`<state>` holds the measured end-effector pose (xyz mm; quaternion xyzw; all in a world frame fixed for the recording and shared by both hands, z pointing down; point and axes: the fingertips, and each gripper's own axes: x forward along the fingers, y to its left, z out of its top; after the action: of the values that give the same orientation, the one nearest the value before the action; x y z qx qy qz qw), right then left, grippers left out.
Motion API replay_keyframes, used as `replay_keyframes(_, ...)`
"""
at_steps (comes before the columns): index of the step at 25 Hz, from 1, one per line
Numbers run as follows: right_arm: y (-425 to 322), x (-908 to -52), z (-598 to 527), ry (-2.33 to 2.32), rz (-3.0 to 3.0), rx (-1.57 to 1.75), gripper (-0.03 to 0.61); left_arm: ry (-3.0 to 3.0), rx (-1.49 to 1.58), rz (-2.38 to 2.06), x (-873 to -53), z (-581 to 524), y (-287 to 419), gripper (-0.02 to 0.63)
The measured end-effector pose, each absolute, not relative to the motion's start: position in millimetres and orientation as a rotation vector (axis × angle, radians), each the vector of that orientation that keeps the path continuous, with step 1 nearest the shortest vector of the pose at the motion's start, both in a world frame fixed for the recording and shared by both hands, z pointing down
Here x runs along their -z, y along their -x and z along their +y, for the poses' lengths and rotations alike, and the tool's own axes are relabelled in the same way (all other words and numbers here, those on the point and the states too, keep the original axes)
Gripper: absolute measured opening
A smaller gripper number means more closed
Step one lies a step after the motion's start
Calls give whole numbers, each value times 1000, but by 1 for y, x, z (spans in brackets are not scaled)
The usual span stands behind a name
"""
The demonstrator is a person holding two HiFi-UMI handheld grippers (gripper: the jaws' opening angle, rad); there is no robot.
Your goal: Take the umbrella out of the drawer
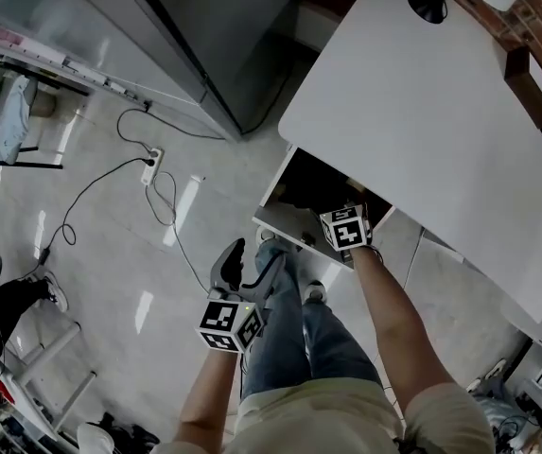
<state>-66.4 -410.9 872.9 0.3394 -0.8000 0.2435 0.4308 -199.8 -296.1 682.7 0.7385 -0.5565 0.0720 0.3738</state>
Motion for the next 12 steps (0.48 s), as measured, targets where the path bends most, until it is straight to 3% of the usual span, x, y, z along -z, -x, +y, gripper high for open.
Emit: replay_keyframes(12,73,-907,-426,-898,-1981,-577,397,-1805,-187,-1408,-720,-289,201,342)
